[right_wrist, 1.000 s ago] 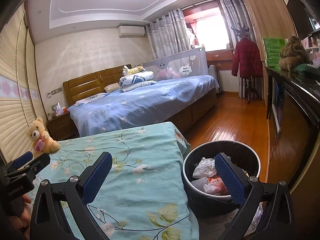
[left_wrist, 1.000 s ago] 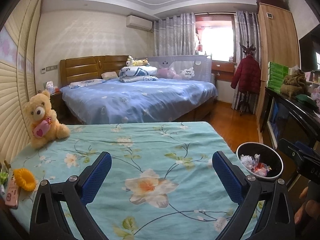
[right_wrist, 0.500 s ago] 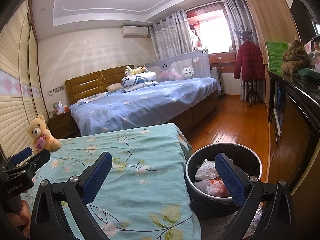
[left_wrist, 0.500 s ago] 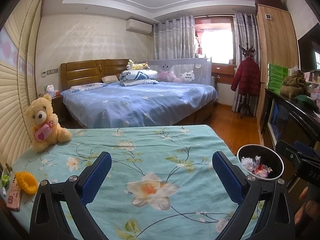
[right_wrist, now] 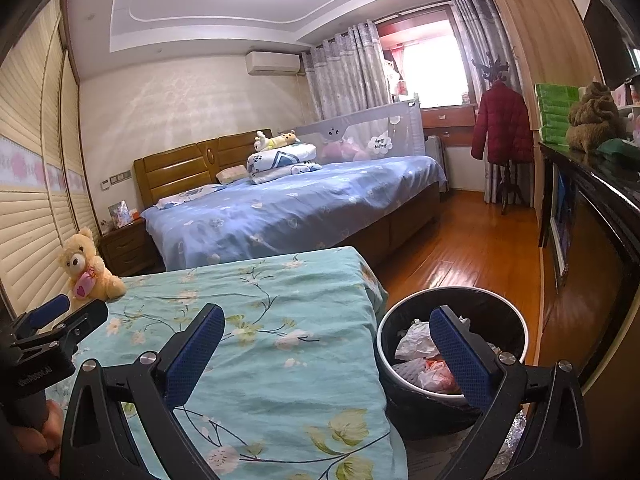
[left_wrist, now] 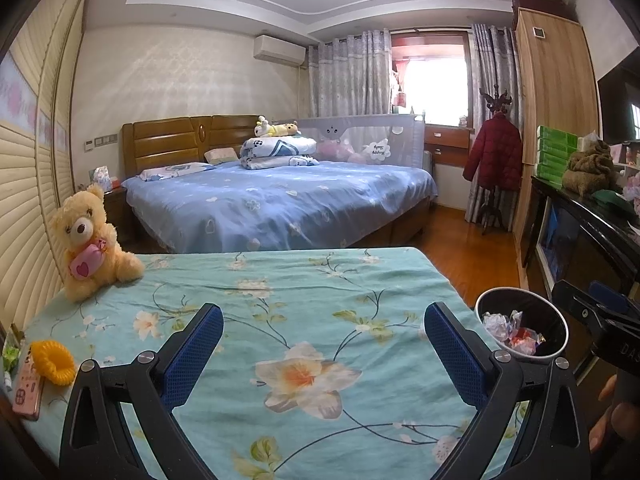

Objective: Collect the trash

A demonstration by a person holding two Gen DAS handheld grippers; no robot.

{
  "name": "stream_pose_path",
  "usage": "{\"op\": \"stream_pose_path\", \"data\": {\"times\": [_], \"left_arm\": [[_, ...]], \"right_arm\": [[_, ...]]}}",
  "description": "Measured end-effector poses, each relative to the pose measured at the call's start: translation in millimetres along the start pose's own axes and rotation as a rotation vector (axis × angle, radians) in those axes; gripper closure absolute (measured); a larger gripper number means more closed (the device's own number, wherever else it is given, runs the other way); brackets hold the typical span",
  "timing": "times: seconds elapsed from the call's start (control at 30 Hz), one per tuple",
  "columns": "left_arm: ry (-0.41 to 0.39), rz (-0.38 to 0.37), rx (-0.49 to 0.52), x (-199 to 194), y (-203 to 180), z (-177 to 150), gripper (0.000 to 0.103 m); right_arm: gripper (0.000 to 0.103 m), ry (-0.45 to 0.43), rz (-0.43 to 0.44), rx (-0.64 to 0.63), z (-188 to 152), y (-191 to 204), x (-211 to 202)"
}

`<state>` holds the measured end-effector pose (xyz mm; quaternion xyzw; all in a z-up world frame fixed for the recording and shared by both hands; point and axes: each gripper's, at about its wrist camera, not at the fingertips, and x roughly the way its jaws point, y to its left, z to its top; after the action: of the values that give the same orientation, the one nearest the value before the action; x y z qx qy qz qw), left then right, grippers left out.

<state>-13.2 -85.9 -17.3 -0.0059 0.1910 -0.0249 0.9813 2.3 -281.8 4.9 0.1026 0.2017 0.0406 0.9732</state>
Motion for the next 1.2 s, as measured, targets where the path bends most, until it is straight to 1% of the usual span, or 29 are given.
{"op": "stream_pose_path", "data": {"times": [1.2], "left_arm": [[0.009, -0.013, 0.006, 4.9, 6.0, 0.5, 0.001]], "right_arm": [[0.0, 0.007, 0.018, -0.005, -1.5, 2.9, -2.4]]}}
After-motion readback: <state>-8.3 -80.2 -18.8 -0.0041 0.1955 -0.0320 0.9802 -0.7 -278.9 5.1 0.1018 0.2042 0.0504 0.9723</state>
